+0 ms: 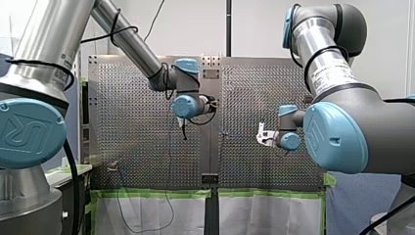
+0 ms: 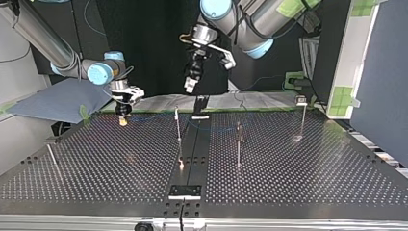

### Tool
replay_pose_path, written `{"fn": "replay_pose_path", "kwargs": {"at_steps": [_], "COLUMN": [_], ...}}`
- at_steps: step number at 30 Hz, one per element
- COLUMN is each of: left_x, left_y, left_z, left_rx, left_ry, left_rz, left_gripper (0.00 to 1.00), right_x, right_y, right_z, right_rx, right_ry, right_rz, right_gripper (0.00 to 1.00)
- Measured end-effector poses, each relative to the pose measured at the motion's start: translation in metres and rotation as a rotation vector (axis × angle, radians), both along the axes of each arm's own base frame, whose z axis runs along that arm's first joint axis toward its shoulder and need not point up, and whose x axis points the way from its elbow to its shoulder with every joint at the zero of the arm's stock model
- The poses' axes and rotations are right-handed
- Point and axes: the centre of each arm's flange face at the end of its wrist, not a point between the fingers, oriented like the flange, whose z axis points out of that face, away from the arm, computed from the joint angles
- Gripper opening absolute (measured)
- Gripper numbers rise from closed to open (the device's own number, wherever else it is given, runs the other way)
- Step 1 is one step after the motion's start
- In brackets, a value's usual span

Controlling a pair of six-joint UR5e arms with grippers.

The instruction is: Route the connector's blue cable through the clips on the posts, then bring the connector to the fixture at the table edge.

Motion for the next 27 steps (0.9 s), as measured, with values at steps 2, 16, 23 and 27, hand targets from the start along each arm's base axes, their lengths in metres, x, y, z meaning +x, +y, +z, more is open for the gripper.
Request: {"fn": "replay_pose_path", "kwargs": {"at_steps": [2,16,23,27], "left_x": [-0.003,-0.030,-0.043,-0.051], "left_y": [0.004,0.031,0.044,0.052], "left_z": [0.003,0.026,0.034,0.035], "left_rx": [-0.015,-0.122,-0.163,-0.187], "left_ry": [-0.010,-0.085,-0.121,-0.136], "left_rz": [0.002,0.001,0.004,0.010], "left_gripper": [1.00,1.00,1.00,1.00], "right_x": [0.001,0.003,0.003,0.003], "right_y": [0.000,0.001,0.001,0.002], "right_z": [0.000,0.000,0.000,0.000], "right_rx": [0.000,0.000,0.000,0.000], "right_ry": [0.000,0.000,0.000,0.000], "right_rz": [0.001,0.004,0.005,0.006], "right_gripper": [0.00,0.00,0.00,0.00]}}
